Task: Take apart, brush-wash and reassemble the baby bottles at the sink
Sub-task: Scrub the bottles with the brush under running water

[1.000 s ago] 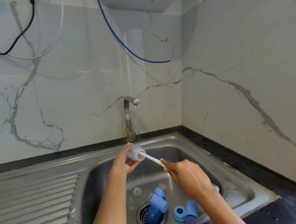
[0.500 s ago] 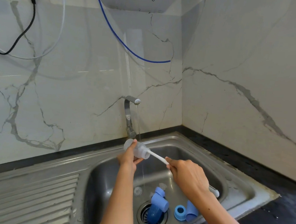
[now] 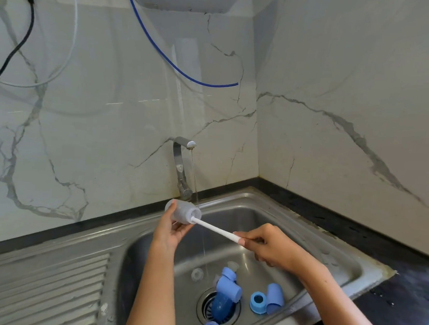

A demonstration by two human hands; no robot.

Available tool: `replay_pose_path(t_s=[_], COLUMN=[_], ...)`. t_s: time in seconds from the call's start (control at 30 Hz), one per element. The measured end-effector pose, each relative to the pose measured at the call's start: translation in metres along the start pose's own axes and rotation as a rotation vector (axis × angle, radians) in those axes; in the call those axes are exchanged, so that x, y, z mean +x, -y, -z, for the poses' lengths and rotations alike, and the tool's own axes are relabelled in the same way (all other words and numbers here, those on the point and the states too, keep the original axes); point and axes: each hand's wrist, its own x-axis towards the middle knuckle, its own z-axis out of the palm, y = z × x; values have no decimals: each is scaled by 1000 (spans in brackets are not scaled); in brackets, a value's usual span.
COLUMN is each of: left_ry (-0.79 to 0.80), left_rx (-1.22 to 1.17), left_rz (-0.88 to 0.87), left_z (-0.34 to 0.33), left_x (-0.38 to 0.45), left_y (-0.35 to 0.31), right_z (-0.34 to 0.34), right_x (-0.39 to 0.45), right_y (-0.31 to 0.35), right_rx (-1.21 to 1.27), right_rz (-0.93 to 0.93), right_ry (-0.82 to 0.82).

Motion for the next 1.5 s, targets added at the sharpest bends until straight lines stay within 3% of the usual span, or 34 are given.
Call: replay_pose_path(t_s=[0.17, 0.37, 0.5, 0.63, 0.87, 1.0, 1.13, 1.5], left_ry=[-53, -229, -303, -390, -335, -344, -251, -517], left_rx=[-120, -240, -174, 49, 143, 170, 305, -14], left_rz=[-60, -282, -266, -272, -386, -418, -467, -369], left_z=[-6, 12, -4, -10, -18, -13, -19, -12], left_x=[-2, 9, 2, 2, -7, -3, -6, -9], left_y=[7, -12, 2, 16, 26, 28, 31, 21], right_z=[7, 17, -5, -21, -39, -46, -41, -44], right_x=[-7, -9, -3, 3, 18, 23, 30, 9], right_y=[1, -15, -7, -7, 0, 11, 14, 6], right_rx=[78, 158, 86, 58, -179, -243, -239, -190], right_rz=[-63, -93, -30, 9, 21, 7, -27, 27], right_ry=[-12, -153, -117, -87, -232, -248, -264, -185])
